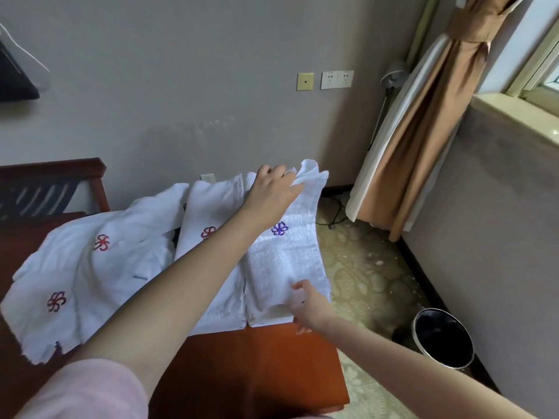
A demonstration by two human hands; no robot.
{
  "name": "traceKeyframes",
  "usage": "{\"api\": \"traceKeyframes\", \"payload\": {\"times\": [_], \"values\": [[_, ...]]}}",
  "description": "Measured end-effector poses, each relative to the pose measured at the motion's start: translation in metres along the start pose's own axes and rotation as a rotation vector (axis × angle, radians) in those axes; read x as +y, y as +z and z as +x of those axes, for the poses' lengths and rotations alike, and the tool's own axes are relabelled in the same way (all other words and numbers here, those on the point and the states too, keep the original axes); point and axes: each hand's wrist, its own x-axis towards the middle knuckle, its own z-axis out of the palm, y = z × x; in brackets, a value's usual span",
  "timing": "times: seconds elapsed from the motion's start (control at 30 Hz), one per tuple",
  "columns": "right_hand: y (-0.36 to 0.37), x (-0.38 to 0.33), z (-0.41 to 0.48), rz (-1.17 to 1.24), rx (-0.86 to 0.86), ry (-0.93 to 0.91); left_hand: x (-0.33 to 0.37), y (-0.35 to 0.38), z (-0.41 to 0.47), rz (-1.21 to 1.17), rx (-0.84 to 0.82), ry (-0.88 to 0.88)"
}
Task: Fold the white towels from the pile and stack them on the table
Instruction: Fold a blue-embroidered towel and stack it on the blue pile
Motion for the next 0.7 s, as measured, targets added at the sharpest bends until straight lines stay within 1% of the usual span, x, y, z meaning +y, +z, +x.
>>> {"api": "traceKeyframes", "payload": {"times": [0.07,0.13,0.2,0.23,0.3,0.43,0.53,0.57,0.6,0.7], "values": [[-0.017,-0.008,0.005,-0.137,0.019,-0.023,-0.004,0.004,0.001,-0.040,-0.036,-0.035],[-0.034,-0.019,0.010,-0.189,0.010,-0.023,-0.007,0.010,0.003,-0.096,-0.136,-0.098],[-0.048,-0.033,0.016,-0.254,-0.002,-0.041,-0.012,0.014,0.006,-0.132,-0.197,-0.118],[-0.056,-0.041,0.020,-0.295,0.022,-0.061,-0.014,0.015,0.008,-0.132,-0.219,-0.123],[-0.069,-0.056,0.027,-0.338,0.132,-0.111,-0.022,0.017,0.013,-0.129,-0.244,-0.127],[-0.091,-0.083,0.050,-0.187,0.402,-0.192,-0.041,0.026,0.028,-0.162,-0.240,-0.148],[-0.104,-0.101,0.080,-0.089,0.558,-0.240,-0.056,0.039,0.040,-0.202,-0.238,-0.137],[-0.109,-0.107,0.090,-0.047,0.573,-0.234,-0.061,0.044,0.044,-0.215,-0.242,-0.139],[-0.115,-0.112,0.101,0.020,0.546,-0.223,-0.066,0.050,0.048,-0.216,-0.255,-0.134],[-0.131,-0.124,0.131,0.367,0.344,-0.224,-0.084,0.073,0.063,-0.217,-0.312,-0.120]]}}
